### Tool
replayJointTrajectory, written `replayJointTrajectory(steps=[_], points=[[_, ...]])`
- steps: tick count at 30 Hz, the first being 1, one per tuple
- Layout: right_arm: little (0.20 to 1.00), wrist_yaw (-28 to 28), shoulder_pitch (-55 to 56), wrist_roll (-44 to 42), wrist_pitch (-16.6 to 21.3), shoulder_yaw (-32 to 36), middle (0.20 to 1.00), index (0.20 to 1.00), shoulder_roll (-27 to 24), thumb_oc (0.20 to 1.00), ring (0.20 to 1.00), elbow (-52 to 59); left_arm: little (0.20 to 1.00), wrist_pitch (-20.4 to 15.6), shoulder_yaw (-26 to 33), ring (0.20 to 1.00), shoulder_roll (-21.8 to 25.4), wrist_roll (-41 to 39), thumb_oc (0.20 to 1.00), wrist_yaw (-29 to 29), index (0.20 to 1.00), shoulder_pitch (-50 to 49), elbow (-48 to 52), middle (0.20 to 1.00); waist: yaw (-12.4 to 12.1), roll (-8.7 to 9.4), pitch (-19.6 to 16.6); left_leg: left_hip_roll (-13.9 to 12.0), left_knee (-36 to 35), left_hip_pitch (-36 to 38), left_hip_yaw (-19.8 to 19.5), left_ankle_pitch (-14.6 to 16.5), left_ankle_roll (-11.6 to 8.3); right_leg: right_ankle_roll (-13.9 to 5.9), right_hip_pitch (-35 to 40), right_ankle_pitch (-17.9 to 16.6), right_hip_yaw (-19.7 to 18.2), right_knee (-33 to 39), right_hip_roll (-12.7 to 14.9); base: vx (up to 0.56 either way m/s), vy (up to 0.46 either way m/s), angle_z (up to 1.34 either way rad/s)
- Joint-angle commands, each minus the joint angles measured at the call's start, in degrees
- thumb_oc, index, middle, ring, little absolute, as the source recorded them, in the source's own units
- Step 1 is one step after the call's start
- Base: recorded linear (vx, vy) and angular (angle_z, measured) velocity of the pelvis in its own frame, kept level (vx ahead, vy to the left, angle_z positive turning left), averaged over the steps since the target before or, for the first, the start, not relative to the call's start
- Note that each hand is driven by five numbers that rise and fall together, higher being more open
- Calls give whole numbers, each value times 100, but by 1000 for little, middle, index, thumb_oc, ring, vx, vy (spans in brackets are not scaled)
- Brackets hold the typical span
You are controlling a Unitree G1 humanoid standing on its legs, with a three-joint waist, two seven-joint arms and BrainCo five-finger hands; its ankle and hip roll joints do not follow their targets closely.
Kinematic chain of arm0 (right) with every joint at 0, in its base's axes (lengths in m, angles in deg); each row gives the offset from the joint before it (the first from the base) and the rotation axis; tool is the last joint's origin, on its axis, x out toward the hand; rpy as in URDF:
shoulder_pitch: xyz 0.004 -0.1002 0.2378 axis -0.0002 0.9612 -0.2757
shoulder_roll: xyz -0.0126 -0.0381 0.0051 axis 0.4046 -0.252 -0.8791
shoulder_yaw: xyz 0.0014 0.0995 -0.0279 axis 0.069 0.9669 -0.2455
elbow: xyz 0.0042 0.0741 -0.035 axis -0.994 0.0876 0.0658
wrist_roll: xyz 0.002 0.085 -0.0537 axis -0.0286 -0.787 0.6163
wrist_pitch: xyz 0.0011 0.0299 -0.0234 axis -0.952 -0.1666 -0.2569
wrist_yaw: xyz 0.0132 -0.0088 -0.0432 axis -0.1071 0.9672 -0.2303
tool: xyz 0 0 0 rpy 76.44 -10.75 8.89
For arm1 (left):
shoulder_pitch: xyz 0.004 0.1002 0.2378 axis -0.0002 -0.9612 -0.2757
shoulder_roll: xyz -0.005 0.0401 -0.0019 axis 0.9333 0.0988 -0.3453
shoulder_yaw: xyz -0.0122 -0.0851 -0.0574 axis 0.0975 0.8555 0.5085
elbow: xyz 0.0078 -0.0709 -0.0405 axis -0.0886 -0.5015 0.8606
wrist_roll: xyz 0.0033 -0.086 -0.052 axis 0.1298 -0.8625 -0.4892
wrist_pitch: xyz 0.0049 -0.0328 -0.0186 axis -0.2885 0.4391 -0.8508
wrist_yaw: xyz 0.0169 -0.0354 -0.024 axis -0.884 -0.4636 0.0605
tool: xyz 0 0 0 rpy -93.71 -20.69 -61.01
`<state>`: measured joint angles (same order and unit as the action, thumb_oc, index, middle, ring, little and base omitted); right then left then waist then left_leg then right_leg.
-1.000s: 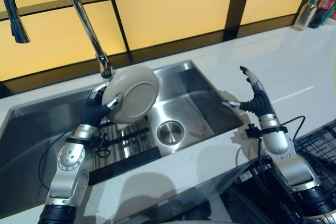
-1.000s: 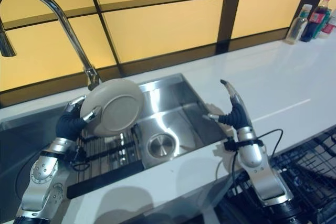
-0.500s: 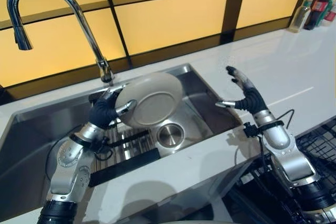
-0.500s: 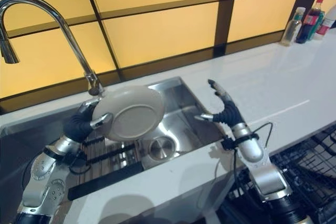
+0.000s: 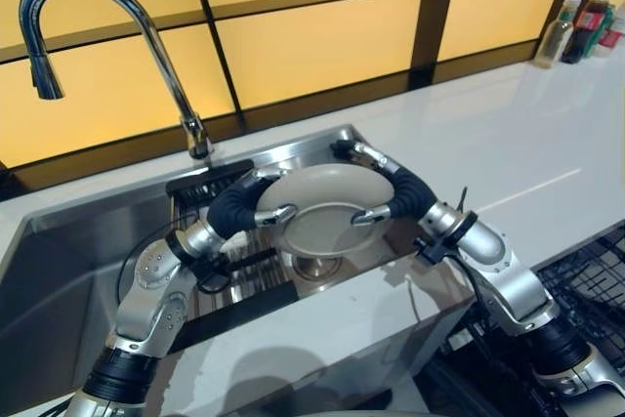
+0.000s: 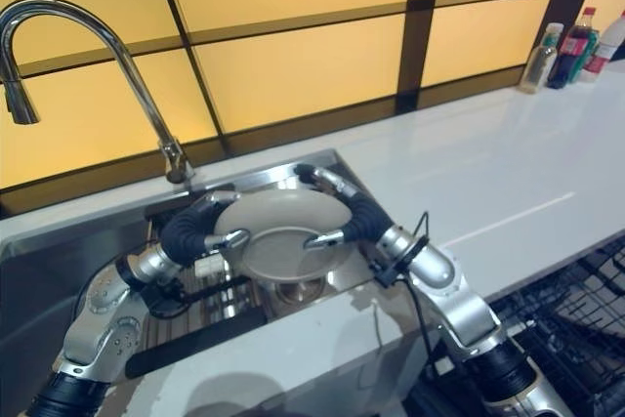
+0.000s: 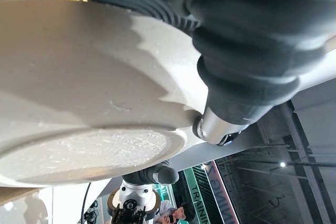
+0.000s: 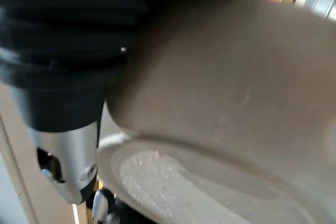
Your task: Pick up plates and place into dishwasher.
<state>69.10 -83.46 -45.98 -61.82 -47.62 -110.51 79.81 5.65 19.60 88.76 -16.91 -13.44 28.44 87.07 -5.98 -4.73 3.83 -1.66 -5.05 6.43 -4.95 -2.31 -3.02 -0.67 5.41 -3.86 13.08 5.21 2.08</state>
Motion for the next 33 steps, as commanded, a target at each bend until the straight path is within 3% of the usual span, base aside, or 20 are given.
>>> replayJointTrajectory(steps=[1,8,11,12,13,14,15,33], points=[[1000,49,-476,-121,83,-201,1000,1000,213,1000,1000,320,200,-102,-245,200,218,108,200,-17,200,607,6,200,-57,348,-349,242,8,-23,25,464,86,-388,283,690,-58,-87,170,0,0,0],[1000,-252,-396,55,-188,-294,1000,1000,254,1000,1000,363,200,-120,-201,200,199,188,200,30,200,581,-16,200,-59,358,-341,265,11,-33,16,460,106,-385,260,688,-78,-104,174,0,0,0],[1000,-499,-342,238,-382,-353,1000,1000,19,1000,1000,333,200,-97,-181,200,267,140,200,29,200,577,-19,200,-52,382,-338,262,6,-19,27,455,101,-393,268,684,-64,-110,184,0,0,0],[837,-644,-367,117,-386,-372,837,837,-127,837,837,310,200,-88,-170,200,305,123,200,8,200,577,-16,200,-52,401,-331,256,7,-14,42,450,98,-391,278,680,-61,-107,183,0,0,0],[624,-641,-358,34,-438,-371,624,624,-182,624,624,339,200,-78,-171,200,322,109,200,-13,200,574,-11,200,-50,413,-329,251,7,-11,40,451,93,-389,280,683,-59,-111,180,0,0,0],[344,-598,-354,-12,-471,-359,344,344,-211,344,344,360,200,-68,-171,200,329,96,200,-21,200,579,-16,200,-48,422,-326,250,8,-10,44,448,91,-389,283,680,-54,-111,181,0,0,0],[200,-569,-359,-68,-521,-317,200,200,-222,200,200,369,200,-72,-159,200,318,104,200,-4,200,563,-27,200,-45,432,-323,252,8,-11,48,446,92,-386,280,678,-60,-109,177,0,0,0],[200,-504,-201,211,-530,-158,200,200,-93,200,200,360,200,-139,-124,200,196,148,200,19,200,443,-124,200,-6,433,-304,250,8,32,115,464,121,-378,294,671,-125,-105,169,0,0,0]])
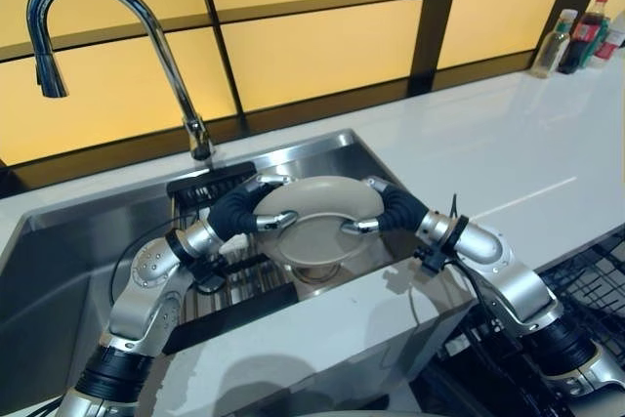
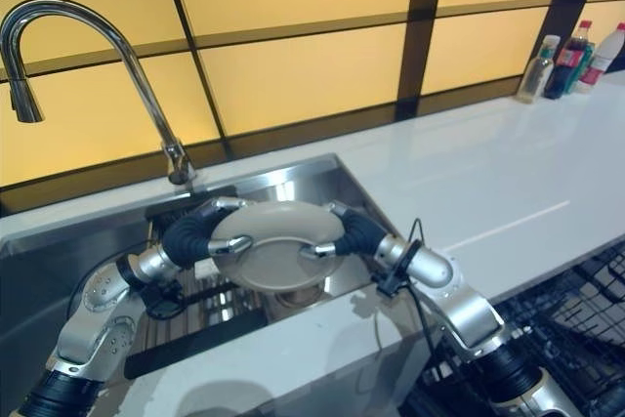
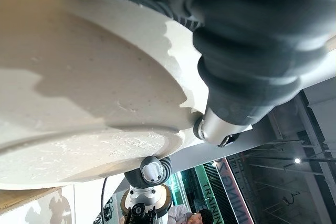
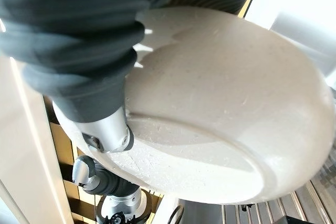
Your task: Pick up plates and place into dishwasher.
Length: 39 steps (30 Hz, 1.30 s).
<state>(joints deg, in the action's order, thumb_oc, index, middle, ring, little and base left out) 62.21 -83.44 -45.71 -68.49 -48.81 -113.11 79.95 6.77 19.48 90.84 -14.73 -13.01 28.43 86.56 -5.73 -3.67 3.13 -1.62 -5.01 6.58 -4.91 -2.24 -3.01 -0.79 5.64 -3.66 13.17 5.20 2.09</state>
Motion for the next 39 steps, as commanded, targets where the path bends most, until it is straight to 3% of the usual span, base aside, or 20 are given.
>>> replayJointTrajectory(steps=[1,5,6,7,29,35,39], points=[[200,214,-202,215,146,-33,200,200,168,200,200,341,200,-236,-116,200,-18,-65,200,-53,200,445,-69,200,-27,325,-236,247,3,18,110,457,119,-366,268,652,-135,-108,167,0,0,0],[200,271,-217,240,162,6,200,200,173,200,200,319,200,-192,-118,200,-46,-8,200,-216,200,435,-101,200,-23,323,-231,244,5,28,121,461,118,-365,273,654,-134,-116,168,0,0,0],[200,294,-224,247,159,19,200,200,177,200,200,319,523,-171,-104,523,-53,3,523,-278,523,433,-111,523,-26,322,-234,244,6,26,119,462,119,-364,271,655,-129,-117,168,0,0,0],[200,314,-229,254,160,30,200,200,179,200,200,315,1000,-148,-99,1000,-68,48,1000,-317,1000,426,-137,1000,-26,320,-234,241,9,27,125,465,120,-363,271,658,-126,-122,170,0,0,0],[200,1134,-446,907,270,557,200,200,153,200,200,230,1000,-236,116,1000,-443,-153,1000,-1134,1000,292,-333,1000,-11,346,-249,237,21,60,166,511,150,-343,272,681,-169,-147,155,0,0,0],[200,1817,-408,1402,412,872,200,200,29,200,200,209,1000,-239,232,1000,-462,-160,1000,-1249,1000,227,-335,1000,28,341,-241,229,12,63,214,521,162,-349,244,678,-210,-166,154,0,0,0],[200,2568,-156,1577,541,1337,200,200,-4,200,200,230,1000,-212,382,1000,-467,-175,1000,-1372,1000,112,-335,1000,120,298,-250,225,1,68,261,550,185,-369,210,685,-293,-200,154,0,0,0]])
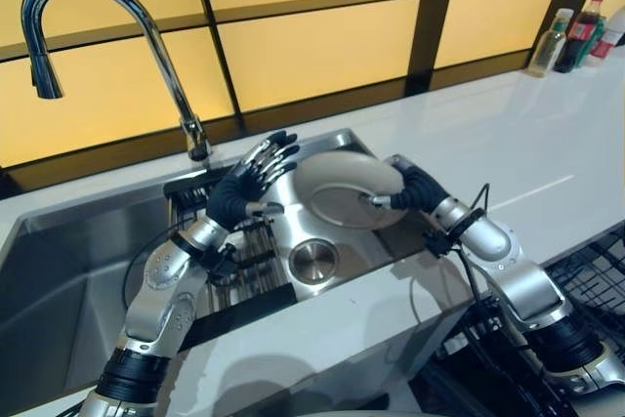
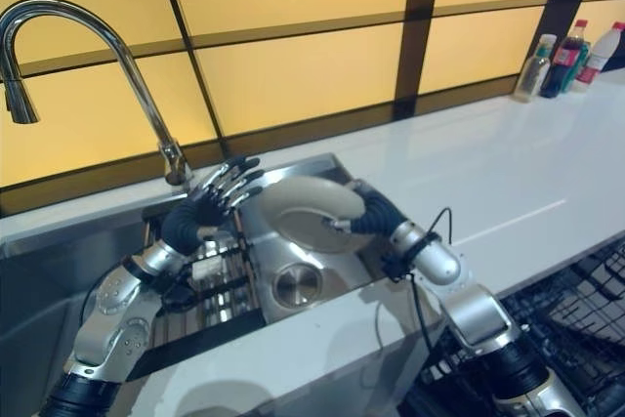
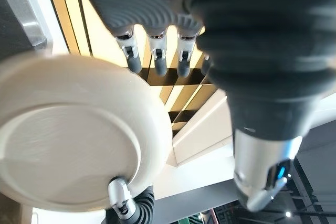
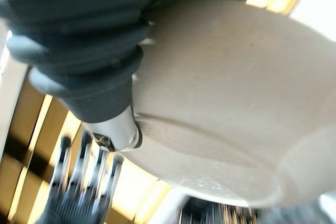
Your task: Pick up plates and place into dishwasher.
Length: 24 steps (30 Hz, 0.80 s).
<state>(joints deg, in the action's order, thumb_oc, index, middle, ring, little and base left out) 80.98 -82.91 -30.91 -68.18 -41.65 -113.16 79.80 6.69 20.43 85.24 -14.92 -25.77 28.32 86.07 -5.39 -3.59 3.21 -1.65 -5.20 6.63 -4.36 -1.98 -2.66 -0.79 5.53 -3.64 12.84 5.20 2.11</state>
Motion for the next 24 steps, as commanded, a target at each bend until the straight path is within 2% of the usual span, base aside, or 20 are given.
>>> replayJointTrajectory(steps=[1,8,15,19,24], points=[[200,785,-132,132,555,716,200,200,25,200,200,255,1000,-202,320,1000,90,-151,1000,-101,1000,93,-284,1000,107,279,-259,228,20,63,213,529,154,-377,211,681,-277,-206,155,13,23,-5],[200,1599,410,537,702,1341,200,200,78,200,200,156,1000,-102,465,1000,89,-124,1000,-306,1000,-29,-319,1000,266,234,-297,253,20,48,299,575,191,-466,150,630,-443,-183,210,31,17,-7],[200,1968,1159,692,771,1891,200,200,218,200,200,61,1000,110,782,1000,93,-1,1000,-259,1000,-325,-263,1000,433,197,-285,281,43,82,464,643,286,-545,21,672,-675,-355,283,60,1,-12],[200,2290,1511,937,703,2137,200,200,292,200,200,-39,1000,182,1042,1000,187,35,1000,-260,1000,-481,-320,1000,599,142,-169,338,204,77,548,742,416,-581,-238,837,-855,-933,336,65,13,-20],[200,2638,1784,1162,588,2268,200,200,304,200,200,-228,1000,166,1304,1000,273,141,1000,-620,1000,-645,-424,1000,787,73,10,456,366,55,601,848,576,-664,-587,780,-1112,-1418,386,52,21,-28]])
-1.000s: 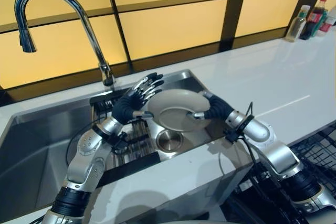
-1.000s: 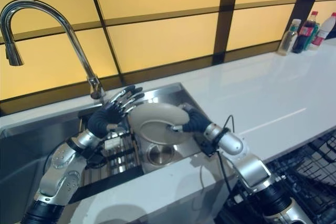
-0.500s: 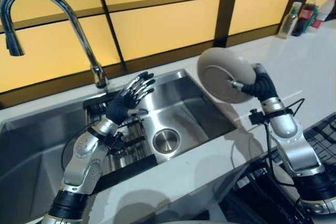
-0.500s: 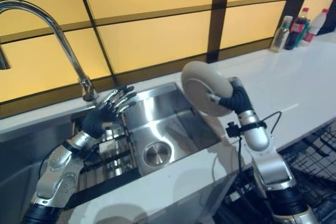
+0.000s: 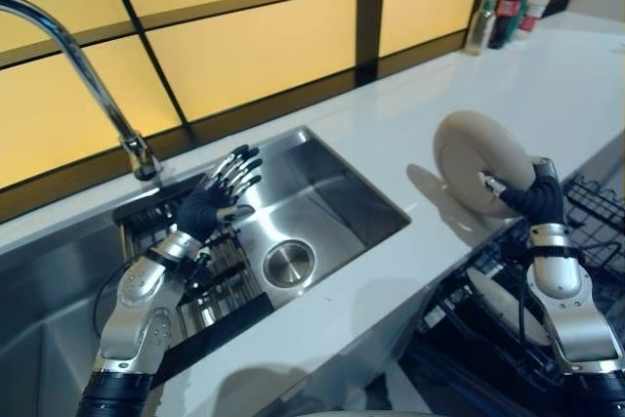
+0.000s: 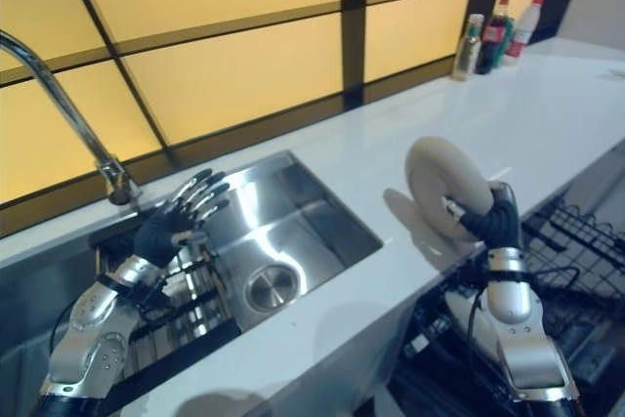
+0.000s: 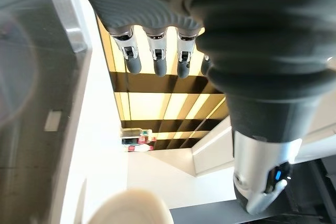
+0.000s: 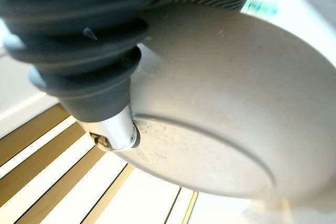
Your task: Pick up plates and place into dishwasher.
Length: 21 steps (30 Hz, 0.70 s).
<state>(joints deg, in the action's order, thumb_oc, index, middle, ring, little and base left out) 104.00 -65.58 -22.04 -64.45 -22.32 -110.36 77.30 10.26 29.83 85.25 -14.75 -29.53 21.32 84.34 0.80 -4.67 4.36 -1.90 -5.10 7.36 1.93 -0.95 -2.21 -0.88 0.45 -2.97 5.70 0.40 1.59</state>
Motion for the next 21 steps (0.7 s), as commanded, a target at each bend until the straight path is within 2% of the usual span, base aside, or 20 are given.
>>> replayJointTrajectory(steps=[1,4,9,14,21], points=[[200,354,101,271,190,378,200,200,6,200,200,20,1000,-197,411,1000,279,121,1000,-296,1000,15,-269,1000,193,160,-78,493,362,-21,-15,752,546,-669,-115,703,-441,-974,441,59,27,-31],[200,374,245,322,143,526,200,200,-22,200,200,-3,1000,-162,569,1000,290,136,1000,-459,1000,-81,-300,1000,268,119,-16,545,374,-27,30,793,586,-702,-178,647,-555,-1008,481,51,24,-29],[200,510,312,438,-6,811,200,200,-309,200,200,-114,1000,-309,641,1000,189,206,1000,-780,1000,-181,-503,1000,428,-6,159,636,559,-107,200,919,612,-725,-360,640,-714,-1126,602,42,54,-27],[200,520,287,546,-34,1126,200,200,-685,200,200,-304,1000,-481,546,1000,12,144,1000,-900,1000,-310,-634,1000,564,-278,337,773,707,-249,311,942,603,-730,-547,640,-871,-1215,705,42,89,-20],[200,422,160,583,-98,1161,200,200,-1093,200,200,-439,1000,-713,288,1000,-219,51,1000,-1087,1000,-394,-665,1000,633,-628,536,845,875,-571,405,860,557,-676,-814,733,-1012,-1309,702,24,53,-14]])
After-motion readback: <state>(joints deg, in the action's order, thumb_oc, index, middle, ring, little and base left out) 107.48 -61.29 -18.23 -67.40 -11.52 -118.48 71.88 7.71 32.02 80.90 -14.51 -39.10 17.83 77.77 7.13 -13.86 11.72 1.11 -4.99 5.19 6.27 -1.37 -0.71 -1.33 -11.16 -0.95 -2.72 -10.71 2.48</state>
